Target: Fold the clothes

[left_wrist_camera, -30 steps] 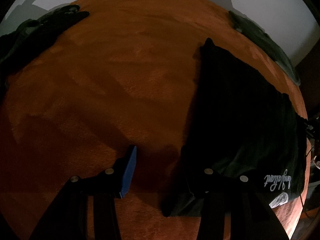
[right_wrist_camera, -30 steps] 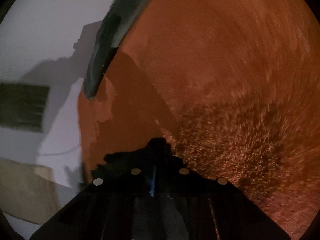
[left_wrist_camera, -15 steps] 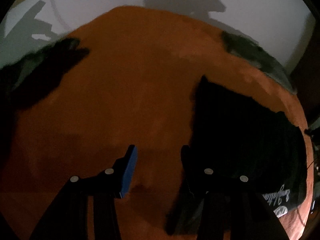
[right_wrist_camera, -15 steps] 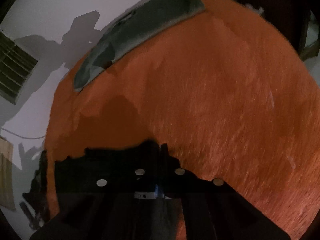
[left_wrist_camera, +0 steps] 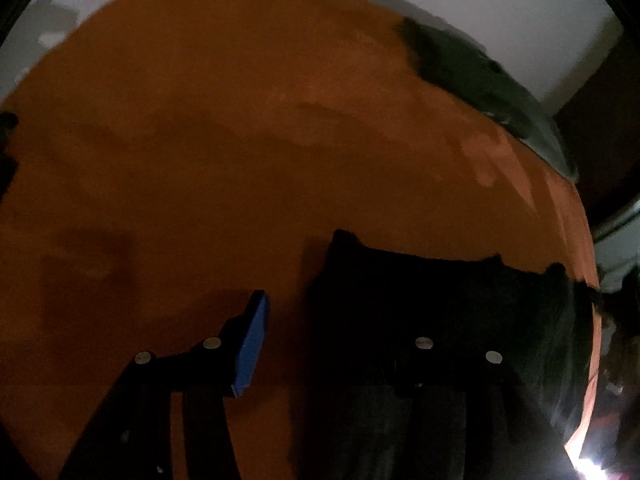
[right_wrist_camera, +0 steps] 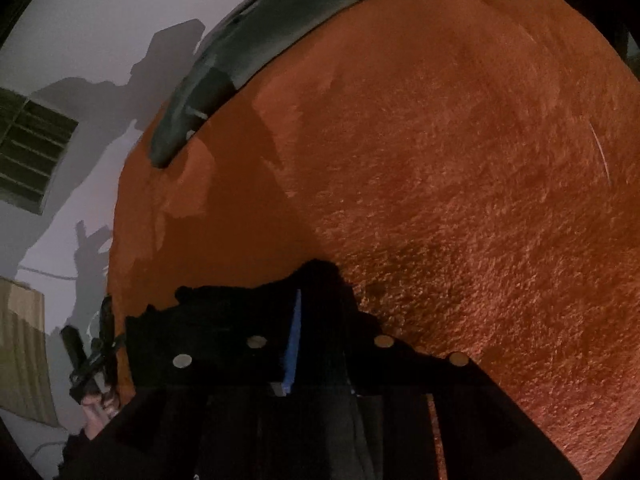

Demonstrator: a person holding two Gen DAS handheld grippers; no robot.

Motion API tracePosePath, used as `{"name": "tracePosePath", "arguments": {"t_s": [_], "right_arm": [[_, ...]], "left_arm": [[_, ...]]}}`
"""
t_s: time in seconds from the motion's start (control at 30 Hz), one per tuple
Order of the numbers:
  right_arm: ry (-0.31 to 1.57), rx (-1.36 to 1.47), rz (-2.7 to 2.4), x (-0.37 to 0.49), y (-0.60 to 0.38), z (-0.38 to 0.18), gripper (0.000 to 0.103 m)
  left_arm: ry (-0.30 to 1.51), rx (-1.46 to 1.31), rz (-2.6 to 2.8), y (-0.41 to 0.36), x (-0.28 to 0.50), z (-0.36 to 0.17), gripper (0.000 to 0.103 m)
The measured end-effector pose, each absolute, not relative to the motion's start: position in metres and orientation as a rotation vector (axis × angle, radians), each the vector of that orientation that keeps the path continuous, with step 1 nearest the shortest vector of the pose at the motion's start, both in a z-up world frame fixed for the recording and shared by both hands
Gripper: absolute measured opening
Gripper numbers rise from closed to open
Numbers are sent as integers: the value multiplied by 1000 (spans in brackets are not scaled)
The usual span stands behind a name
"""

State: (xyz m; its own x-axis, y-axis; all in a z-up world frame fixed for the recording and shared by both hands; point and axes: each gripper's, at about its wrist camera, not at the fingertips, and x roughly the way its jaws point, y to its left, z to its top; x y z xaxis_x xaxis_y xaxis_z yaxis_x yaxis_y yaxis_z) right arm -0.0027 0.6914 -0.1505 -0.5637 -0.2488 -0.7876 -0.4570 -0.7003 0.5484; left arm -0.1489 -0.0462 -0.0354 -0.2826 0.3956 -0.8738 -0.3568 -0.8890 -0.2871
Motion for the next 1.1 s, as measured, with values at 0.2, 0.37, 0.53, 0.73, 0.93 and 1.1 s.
{"name": "tracePosePath", "arguments": {"t_s": [0.2,0.37,0.53,0.73,0.93,1.1], "right_arm": [[1005,-1354,2457,-3,685,-139,4],[917,-1356,2466,-3,686,-137,4],[872,-1369,2439,-6,685,-141,5],[816,-1372,2414,-7,682,-140,15],[531,-1251,2596,54,605,-69,16],[503,-1219,2687,97,539,-58,25]], "left_arm": [[-47,-1344,2242,-36,-143,-23,28],[8,-1353,2236,-28,-140,-27,29],[91,-1403,2252,-18,-148,-42,29],[-1,-1375,2321,-41,-124,10,35],[-168,-1378,2165,-72,-14,52,56],[-520,-1456,1708,-67,96,10,62]]}}
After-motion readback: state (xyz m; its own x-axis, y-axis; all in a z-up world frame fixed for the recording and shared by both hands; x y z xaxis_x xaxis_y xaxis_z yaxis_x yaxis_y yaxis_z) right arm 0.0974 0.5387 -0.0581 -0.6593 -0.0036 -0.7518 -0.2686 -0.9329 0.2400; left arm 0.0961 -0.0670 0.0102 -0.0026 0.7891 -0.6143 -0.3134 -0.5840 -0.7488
